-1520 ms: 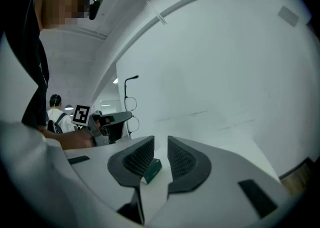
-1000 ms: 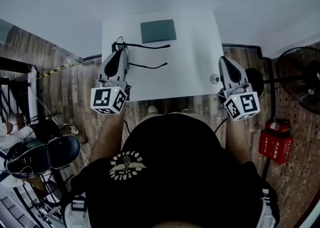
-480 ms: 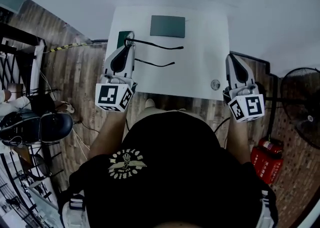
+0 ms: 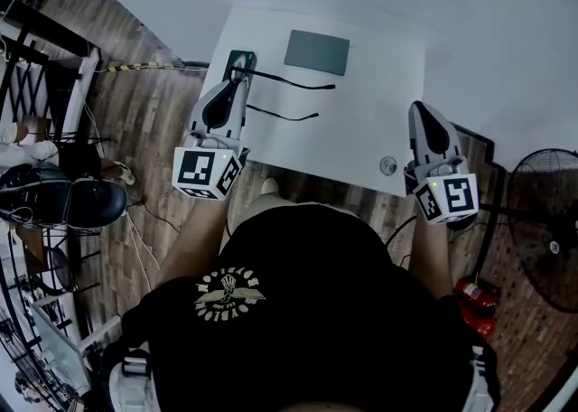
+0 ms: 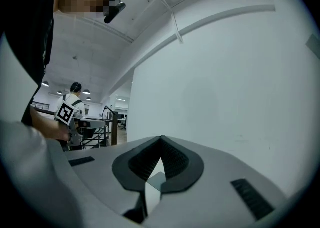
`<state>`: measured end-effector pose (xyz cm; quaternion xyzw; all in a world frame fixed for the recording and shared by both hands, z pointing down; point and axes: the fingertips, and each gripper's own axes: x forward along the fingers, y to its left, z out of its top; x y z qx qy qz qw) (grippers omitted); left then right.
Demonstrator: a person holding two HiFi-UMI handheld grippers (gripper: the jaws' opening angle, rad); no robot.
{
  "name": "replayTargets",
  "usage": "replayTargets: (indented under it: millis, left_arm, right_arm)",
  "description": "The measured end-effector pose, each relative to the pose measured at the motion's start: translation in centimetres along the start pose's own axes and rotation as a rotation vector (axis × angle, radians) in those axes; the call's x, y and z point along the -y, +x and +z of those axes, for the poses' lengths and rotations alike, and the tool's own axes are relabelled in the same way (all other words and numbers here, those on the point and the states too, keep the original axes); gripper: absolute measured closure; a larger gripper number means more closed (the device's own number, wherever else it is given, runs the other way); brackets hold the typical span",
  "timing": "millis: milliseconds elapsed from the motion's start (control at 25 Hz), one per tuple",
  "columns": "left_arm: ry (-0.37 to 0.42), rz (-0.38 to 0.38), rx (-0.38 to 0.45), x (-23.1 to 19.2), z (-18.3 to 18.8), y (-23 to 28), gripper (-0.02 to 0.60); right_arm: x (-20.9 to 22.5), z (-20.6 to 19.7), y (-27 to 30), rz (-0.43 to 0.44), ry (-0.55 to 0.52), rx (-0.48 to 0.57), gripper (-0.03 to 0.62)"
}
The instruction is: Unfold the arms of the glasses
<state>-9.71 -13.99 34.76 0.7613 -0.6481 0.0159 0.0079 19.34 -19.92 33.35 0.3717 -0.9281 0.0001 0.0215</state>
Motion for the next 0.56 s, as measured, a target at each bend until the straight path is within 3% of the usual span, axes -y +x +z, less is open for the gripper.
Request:
replayTargets:
  millis: [560]
  left_arm:
    - [0.054, -0.048, -0.046, 5.0, 0.0, 0.5, 0.56]
  right_arm:
    - [-1.9, 0.2, -0.3, 0.09, 0.052, 0.056, 0.594]
